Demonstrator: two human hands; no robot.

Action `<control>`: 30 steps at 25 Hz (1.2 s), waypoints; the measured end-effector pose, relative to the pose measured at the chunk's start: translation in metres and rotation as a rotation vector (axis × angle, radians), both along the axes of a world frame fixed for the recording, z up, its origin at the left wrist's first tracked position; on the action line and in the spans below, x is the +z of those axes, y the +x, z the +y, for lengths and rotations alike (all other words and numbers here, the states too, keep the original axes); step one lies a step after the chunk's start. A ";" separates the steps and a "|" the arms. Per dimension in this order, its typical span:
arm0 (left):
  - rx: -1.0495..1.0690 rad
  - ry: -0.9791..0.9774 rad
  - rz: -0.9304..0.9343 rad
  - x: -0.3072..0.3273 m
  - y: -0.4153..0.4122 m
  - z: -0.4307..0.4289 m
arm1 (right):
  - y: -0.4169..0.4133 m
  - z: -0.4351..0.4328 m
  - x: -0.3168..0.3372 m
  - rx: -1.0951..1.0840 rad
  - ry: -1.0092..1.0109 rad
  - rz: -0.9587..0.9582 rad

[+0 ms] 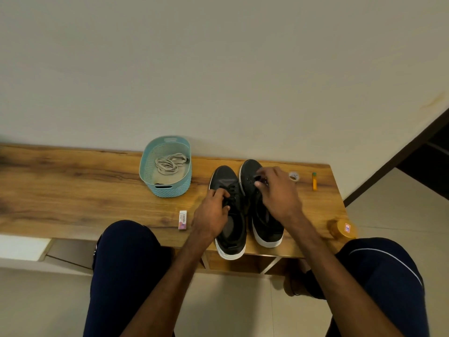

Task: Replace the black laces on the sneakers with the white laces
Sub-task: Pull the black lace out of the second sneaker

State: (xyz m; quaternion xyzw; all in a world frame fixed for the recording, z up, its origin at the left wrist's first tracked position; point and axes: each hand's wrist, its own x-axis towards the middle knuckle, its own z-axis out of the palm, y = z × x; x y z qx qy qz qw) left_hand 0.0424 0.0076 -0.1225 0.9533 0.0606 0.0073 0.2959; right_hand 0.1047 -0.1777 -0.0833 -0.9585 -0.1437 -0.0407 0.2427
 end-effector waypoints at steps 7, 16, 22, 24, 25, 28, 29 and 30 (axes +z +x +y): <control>0.031 -0.011 -0.008 0.001 0.003 -0.001 | -0.023 0.034 -0.026 0.235 -0.045 0.215; 0.268 -0.557 0.138 -0.007 0.009 -0.001 | -0.024 0.054 -0.035 0.058 0.015 0.392; 0.550 -1.269 0.140 0.042 0.018 0.021 | -0.013 0.030 0.025 -0.119 1.050 0.821; 0.571 -1.334 0.101 0.054 0.018 0.035 | -0.003 0.013 0.035 -0.143 1.276 0.835; 0.594 -1.356 0.081 0.057 0.017 0.042 | 0.001 0.005 0.037 -0.145 1.374 0.843; 0.643 -1.452 -0.013 0.066 0.012 0.061 | 0.009 -0.016 0.038 -0.194 1.582 0.810; 0.646 -1.486 -0.048 0.069 0.009 0.067 | 0.010 -0.022 0.040 -0.211 1.626 0.792; 0.653 -1.508 -0.077 0.072 0.007 0.074 | 0.011 -0.028 0.041 -0.232 1.660 0.769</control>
